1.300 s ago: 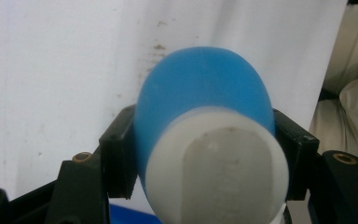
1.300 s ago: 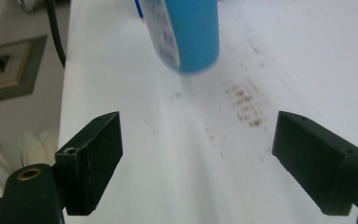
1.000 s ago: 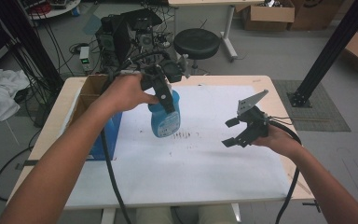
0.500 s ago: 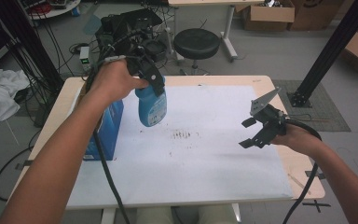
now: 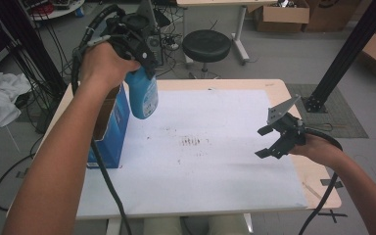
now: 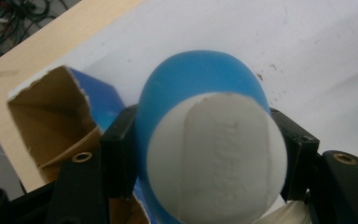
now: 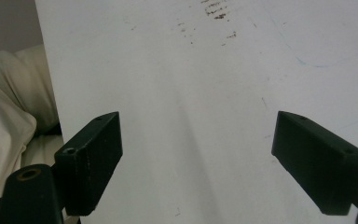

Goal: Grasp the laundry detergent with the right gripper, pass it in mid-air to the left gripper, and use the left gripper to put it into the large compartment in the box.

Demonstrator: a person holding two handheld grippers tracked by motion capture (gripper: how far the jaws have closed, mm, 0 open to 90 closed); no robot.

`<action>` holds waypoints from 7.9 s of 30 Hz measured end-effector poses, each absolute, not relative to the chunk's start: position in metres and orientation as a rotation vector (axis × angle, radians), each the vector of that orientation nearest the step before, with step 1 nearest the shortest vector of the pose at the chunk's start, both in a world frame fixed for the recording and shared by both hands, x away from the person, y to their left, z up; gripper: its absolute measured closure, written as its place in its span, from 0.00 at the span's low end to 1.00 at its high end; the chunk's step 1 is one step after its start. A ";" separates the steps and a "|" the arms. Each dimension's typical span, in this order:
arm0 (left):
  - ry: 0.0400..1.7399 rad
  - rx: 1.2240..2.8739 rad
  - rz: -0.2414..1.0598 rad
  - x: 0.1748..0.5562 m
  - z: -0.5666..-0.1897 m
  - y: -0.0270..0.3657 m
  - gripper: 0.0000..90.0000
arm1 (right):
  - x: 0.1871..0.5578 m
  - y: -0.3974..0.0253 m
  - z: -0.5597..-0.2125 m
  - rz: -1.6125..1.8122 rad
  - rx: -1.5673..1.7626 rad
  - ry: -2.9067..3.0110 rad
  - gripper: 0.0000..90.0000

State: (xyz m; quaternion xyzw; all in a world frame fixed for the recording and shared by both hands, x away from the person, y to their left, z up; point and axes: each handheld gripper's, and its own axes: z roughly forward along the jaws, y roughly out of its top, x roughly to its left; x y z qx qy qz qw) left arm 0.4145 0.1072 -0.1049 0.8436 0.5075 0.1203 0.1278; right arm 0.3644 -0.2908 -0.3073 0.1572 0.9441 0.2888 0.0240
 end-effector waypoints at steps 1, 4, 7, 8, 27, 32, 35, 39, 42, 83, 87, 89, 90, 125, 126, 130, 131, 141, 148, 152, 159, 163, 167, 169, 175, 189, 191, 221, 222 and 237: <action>1.499 2.438 0.361 0.414 -0.102 0.110 0.42 | 0.364 -0.291 -0.307 0.897 0.485 2.921 0.18; 1.568 2.395 0.389 0.412 -0.094 0.118 0.42 | 0.365 -0.292 -0.305 0.902 0.478 2.918 0.18; 1.637 2.338 0.414 0.410 -0.088 0.128 0.42 | 0.365 -0.293 -0.304 0.912 0.471 2.915 0.18; 1.653 2.326 0.424 0.409 -0.086 0.132 0.42 | 0.365 -0.294 -0.304 0.913 0.470 2.915 0.18; 1.911 2.145 0.493 0.395 -0.078 0.191 0.42 | 0.361 -0.307 -0.297 0.879 0.468 2.914 0.18; 1.951 2.122 0.497 0.396 -0.090 0.201 0.42 | 0.360 -0.310 -0.297 0.871 0.468 2.914 0.18; 1.967 2.109 0.488 0.397 -0.098 0.206 0.42 | 0.360 -0.311 -0.298 0.873 0.470 2.913 0.18; 1.978 2.104 0.478 0.397 -0.106 0.214 0.42 | 0.360 -0.312 -0.299 0.868 0.474 2.916 0.18; 1.981 2.122 0.477 0.398 -0.113 0.217 0.42 | 0.361 -0.312 -0.300 0.872 0.479 2.915 0.18; 2.008 2.204 0.284 0.410 -0.277 0.244 0.42 | 0.366 -0.306 -0.320 0.844 0.517 2.950 0.18; 2.015 2.195 0.277 0.411 -0.277 0.245 0.42 | 0.366 -0.306 -0.321 0.845 0.519 2.952 0.18; 2.016 2.186 0.280 0.410 -0.277 0.246 0.42 | 0.366 -0.305 -0.322 0.843 0.519 2.953 0.18; 2.015 2.181 0.282 0.410 -0.278 0.247 0.42 | 0.366 -0.305 -0.322 0.845 0.518 2.953 0.18; 1.906 2.132 0.303 0.397 -0.226 0.248 0.28 | 0.361 -0.300 -0.314 0.841 0.497 2.946 0.18; 1.892 2.139 0.301 0.397 -0.223 0.246 0.28 | 0.361 -0.300 -0.314 0.843 0.492 2.943 0.18; 1.836 2.161 0.307 0.395 -0.213 0.233 0.28 | 0.359 -0.300 -0.312 0.845 0.493 2.939 0.18; 1.819 2.172 0.314 0.395 -0.210 0.229 0.28 | 0.358 -0.300 -0.312 0.845 0.495 2.939 0.18; 1.626 2.239 0.350 0.393 -0.187 0.187 0.26 | 0.354 -0.302 -0.308 0.844 0.497 2.929 0.18; 1.509 2.328 0.352 0.394 -0.183 0.160 0.22 | 0.352 -0.300 -0.307 0.841 0.493 2.932 0.18; 1.418 2.363 0.377 0.392 -0.181 0.148 0.21 | 0.352 -0.300 -0.307 0.840 0.496 2.933 0.18; 1.321 2.400 0.377 0.392 -0.181 0.130 0.21 | 0.352 -0.299 -0.306 0.842 0.500 2.931 0.18; 1.260 2.433 0.375 0.393 -0.181 0.119 0.21 | 0.352 -0.297 -0.305 0.838 0.493 2.934 0.18; 1.195 2.459 0.375 0.393 -0.181 0.106 0.21 | 0.352 -0.295 -0.305 0.838 0.488 2.934 0.18; 1.161 2.471 0.377 0.393 -0.182 0.099 0.20 | 0.352 -0.293 -0.305 0.839 0.493 2.935 0.18; 1.064 2.515 0.367 0.393 -0.185 0.080 0.20 | 0.352 -0.292 -0.306 0.836 0.492 2.938 0.18; 0.840 2.597 0.334 0.386 -0.197 0.046 0.20 | 0.354 -0.285 -0.306 0.833 0.488 2.943 0.18; 0.798 2.623 0.343 0.386 -0.200 0.041 0.20 | 0.354 -0.284 -0.307 0.832 0.488 2.945 0.18; 0.591 2.688 0.281 0.395 -0.229 0.015 0.20 | 0.363 -0.268 -0.303 0.839 0.480 2.954 0.18; 0.595 2.689 0.279 0.396 -0.230 0.015 0.20 | 0.363 -0.268 -0.303 0.835 0.479 2.955 0.18; 0.596 2.694 0.264 0.400 -0.235 0.020 0.21 | 0.363 -0.265 -0.306 0.823 0.490 2.964 0.18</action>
